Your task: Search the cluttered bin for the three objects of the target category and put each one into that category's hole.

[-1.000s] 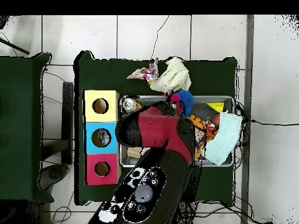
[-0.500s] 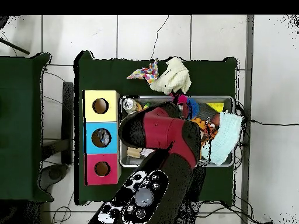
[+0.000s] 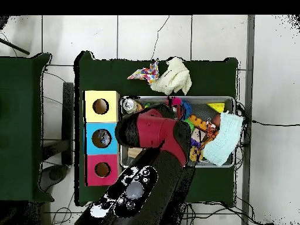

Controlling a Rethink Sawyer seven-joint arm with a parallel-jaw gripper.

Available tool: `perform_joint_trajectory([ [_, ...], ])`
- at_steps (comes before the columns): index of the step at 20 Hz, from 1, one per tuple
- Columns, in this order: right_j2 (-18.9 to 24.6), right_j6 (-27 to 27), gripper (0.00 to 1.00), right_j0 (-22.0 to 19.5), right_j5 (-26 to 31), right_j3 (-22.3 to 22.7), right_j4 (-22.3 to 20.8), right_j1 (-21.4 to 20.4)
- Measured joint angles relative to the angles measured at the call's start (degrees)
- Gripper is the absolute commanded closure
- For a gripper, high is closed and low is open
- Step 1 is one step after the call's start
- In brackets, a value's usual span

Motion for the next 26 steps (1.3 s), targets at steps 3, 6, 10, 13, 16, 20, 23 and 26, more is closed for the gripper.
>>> perform_joint_trajectory([
  [3, -0.2, 0.0, 1.0, 1.4, 0.0, -0.2, 0.6, 1.2],
  [6, -0.5, 0.0, 1.0, 2.8, 0.0, -0.6, 1.3, 2.3],
  [10, -1.8, 0.0, 1.0, 4.7, 0.0, -0.9, 2.3, 3.5],
  [13, -2.8, 0.1, 1.0, 5.8, 0.0, -1.0, 2.8, 4.1],
  [16, -4.3, 0.4, 1.0, 7.1, 0.0, -1.0, 3.6, 4.9],
  [20, -6.2, 1.2, 1.0, 8.6, 0.0, -1.0, 4.4, 5.7],
  [23, -7.1, 1.9, 1.0, 9.3, 0.0, -1.0, 4.8, 6.2],
  [26, -7.5, 2.0, 1.0, 9.6, 0.0, -1.1, 5.0, 6.3],
])
